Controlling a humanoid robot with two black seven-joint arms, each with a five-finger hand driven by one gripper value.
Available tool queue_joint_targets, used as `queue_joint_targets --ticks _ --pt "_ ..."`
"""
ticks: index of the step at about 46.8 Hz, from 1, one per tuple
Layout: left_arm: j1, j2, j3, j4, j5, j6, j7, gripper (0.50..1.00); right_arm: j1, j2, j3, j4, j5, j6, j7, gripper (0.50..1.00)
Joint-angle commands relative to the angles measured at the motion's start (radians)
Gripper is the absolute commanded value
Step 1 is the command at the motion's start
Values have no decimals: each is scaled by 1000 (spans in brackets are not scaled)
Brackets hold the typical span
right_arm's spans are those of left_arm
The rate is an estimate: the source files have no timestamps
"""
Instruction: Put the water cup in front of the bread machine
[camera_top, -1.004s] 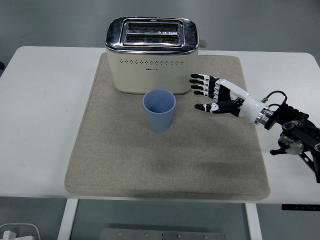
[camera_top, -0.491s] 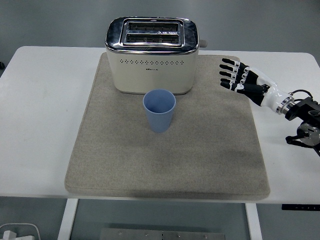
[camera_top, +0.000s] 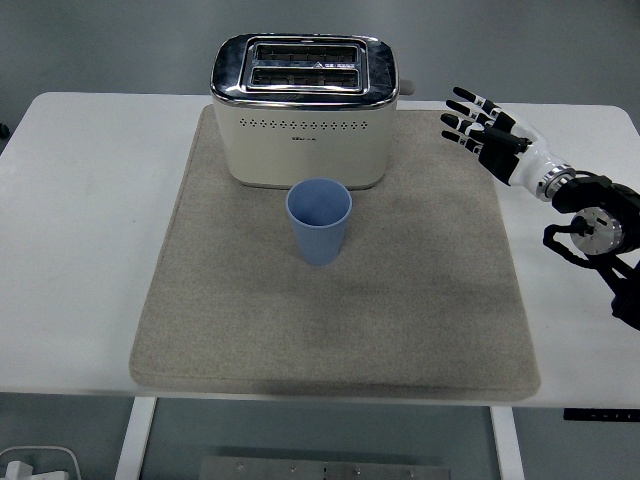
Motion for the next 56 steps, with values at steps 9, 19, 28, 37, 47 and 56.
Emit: queue_joint_targets --ticks 9,19,28,37,47,56 --pt "0 0 0 0 0 0 0 1000 52 39 1 -52 91 -76 -27 926" --pt "0 0 0 0 0 0 0 1000 67 40 -1 -61 271 -87 -51 928" --pt "0 0 0 0 0 0 0 1000 67 40 -1 -83 305 -94 -41 928" --pt "0 0 0 0 0 0 0 1000 67 40 -4 -98 300 -169 16 930" --pt "0 0 0 0 0 0 0 1000 66 40 -2 -98 297 -180 39 930" --pt "0 0 0 0 0 0 0 1000 64 42 -4 -95 293 -174 39 930"
